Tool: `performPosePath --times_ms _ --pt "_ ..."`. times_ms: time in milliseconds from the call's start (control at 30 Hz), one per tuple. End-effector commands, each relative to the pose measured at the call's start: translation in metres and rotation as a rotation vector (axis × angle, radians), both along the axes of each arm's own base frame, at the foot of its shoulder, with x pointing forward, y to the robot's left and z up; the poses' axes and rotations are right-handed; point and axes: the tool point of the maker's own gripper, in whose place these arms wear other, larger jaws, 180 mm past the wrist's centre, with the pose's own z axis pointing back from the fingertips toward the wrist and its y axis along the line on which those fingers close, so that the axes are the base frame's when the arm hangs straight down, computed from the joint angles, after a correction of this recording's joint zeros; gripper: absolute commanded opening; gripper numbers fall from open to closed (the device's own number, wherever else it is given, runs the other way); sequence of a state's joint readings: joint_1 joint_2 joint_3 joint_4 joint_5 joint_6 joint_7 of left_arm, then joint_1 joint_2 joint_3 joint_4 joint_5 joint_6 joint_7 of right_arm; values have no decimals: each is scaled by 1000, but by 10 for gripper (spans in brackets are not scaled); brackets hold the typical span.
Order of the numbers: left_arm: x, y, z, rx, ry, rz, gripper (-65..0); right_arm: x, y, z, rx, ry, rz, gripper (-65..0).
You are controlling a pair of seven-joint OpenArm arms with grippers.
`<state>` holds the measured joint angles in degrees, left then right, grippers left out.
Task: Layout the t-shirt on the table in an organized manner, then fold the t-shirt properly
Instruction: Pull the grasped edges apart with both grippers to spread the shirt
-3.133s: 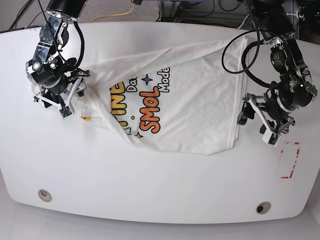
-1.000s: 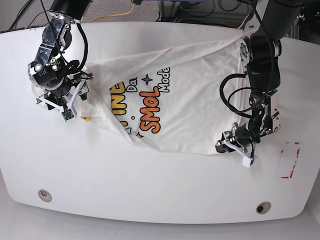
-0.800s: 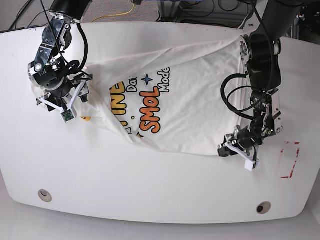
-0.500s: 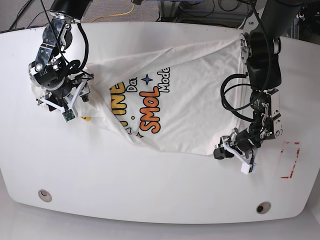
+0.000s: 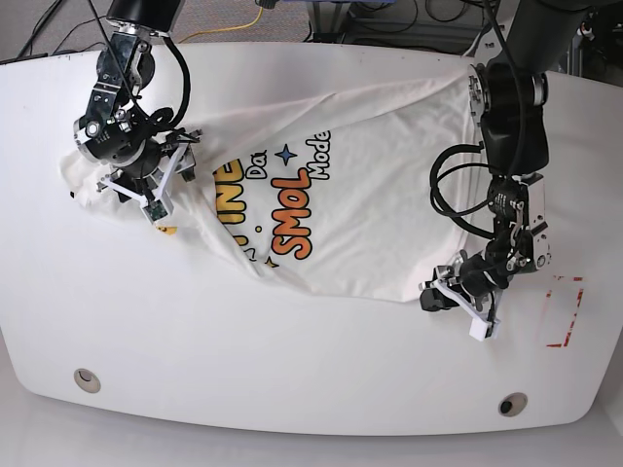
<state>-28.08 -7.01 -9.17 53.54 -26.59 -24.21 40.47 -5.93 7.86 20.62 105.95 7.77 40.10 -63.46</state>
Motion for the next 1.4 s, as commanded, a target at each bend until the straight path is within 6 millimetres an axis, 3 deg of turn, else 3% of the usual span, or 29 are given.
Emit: performPosePath --times_ms 0,100,200,400,600,733,933,1100,1367 --pt "16 0 27 -12 -81 1 -531 8 -3 9 5 -48 1 -293" --pt "16 1 28 -10 -83 2 -564 8 -2 6 13 -45 0 -303" --pt "16 1 28 -10 -85 2 -619 7 -3 0 22 -30 -6 -366" --pt "16 0 29 -9 -86 0 -644 13 -6 -4 33 -20 -18 -650" --pt "17 0 35 -8 -104 -3 -646 20 -6 13 11 -74 -8 -650" --pt "21 0 64 22 -186 -15 -646 28 -4 51 -39 -180 14 -650" --pt "18 -3 109 85 -282 -56 -646 34 -10 77 -107 -201 5 -650" --pt "11 -8 143 148 -359 -104 -646 39 -42 94 -153 -230 -64 -650" --pt "-2 4 184 301 -488 -187 -646 73 -74 151 -246 -367 -83 -650"
